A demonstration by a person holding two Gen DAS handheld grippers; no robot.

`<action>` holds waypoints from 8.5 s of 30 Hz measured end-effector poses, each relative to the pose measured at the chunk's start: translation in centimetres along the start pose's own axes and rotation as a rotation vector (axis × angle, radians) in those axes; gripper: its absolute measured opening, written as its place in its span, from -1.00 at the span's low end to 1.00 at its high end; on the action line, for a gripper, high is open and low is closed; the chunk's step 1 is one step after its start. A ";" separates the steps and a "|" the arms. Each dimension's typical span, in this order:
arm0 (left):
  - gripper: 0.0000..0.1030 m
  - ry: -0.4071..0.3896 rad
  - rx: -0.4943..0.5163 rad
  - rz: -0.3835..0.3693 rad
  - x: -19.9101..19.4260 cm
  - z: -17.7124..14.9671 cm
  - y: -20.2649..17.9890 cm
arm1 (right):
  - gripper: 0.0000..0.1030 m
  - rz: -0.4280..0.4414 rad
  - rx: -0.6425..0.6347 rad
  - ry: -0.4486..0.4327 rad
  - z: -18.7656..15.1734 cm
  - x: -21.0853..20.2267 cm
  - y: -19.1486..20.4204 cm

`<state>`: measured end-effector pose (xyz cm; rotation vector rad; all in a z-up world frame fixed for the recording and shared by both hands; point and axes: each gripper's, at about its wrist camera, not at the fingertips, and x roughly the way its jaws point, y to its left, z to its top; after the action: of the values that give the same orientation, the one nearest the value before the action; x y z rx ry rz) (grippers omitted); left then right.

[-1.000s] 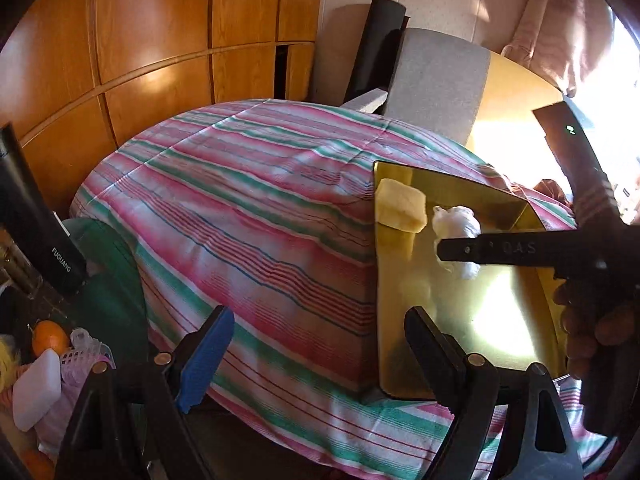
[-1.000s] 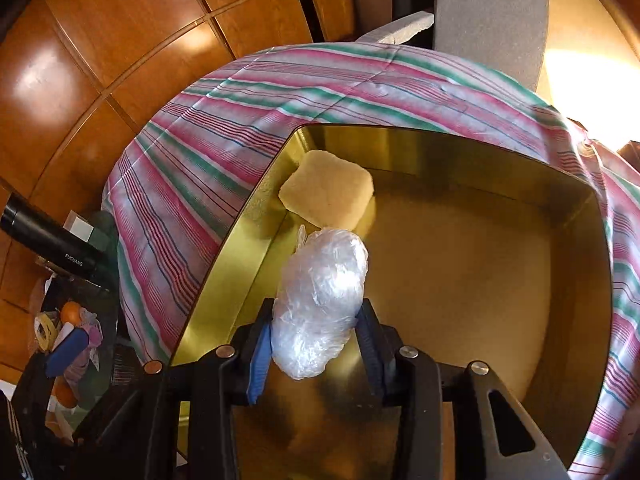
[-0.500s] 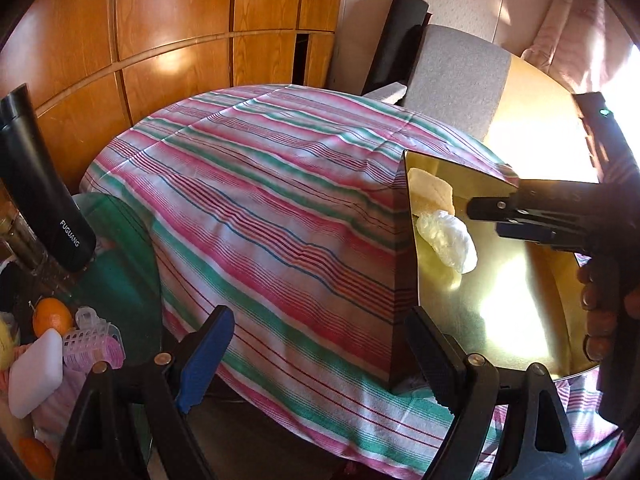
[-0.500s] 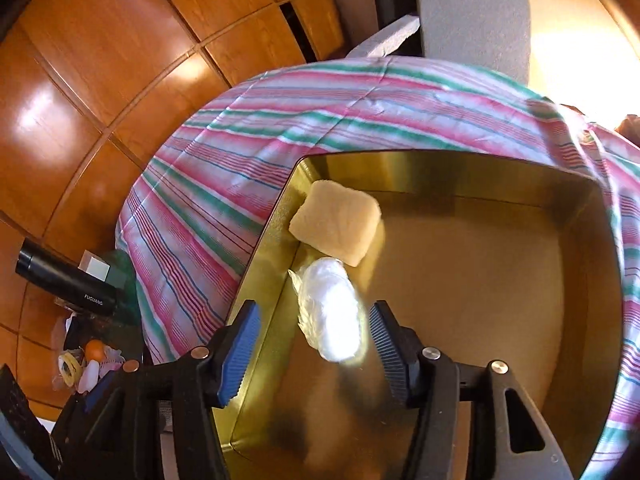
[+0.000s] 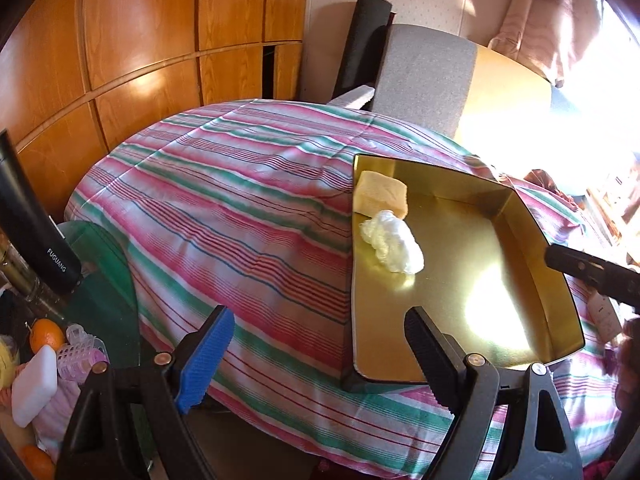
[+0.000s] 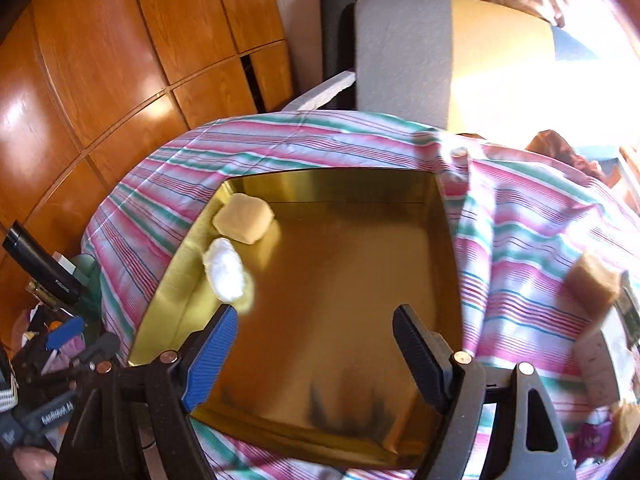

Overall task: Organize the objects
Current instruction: 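Withdraw both tools from the tray toward the remaining items, then reach the left tool to the white cardboard box and grasp it, then release white box in tray with left tool while right tool grasps purple packet, then carry the purple snack packet with the right tool into the tray and release it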

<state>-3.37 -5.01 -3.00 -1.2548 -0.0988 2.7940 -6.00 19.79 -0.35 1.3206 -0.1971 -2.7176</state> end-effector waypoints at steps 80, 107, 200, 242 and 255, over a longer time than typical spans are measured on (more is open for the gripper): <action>0.75 0.267 0.654 -0.414 8.2 -2.6 -45.3 | 0.60 -0.055 0.759 -0.264 -7.5 -13.0 -36.1; -0.01 0.225 0.734 -0.441 3.8 -9.7 -35.2 | 0.24 -0.101 0.718 -0.167 -7.9 -11.3 -35.7; 0.27 0.044 0.146 -0.045 2.7 0.6 -5.7 | -0.23 -0.375 0.361 0.244 -12.0 -3.7 -24.3; 0.27 0.017 -0.049 -0.029 0.6 -0.1 2.0 | -0.16 0.205 -0.114 0.285 -2.7 7.2 6.7; 0.27 0.000 -0.030 -0.044 0.0 0.3 1.2 | -0.08 0.246 -0.024 0.213 -3.2 3.9 4.3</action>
<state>-3.64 -6.24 -2.94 -1.2432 -0.1675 2.7655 -5.68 14.75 -4.64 1.4600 -0.2851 -2.3537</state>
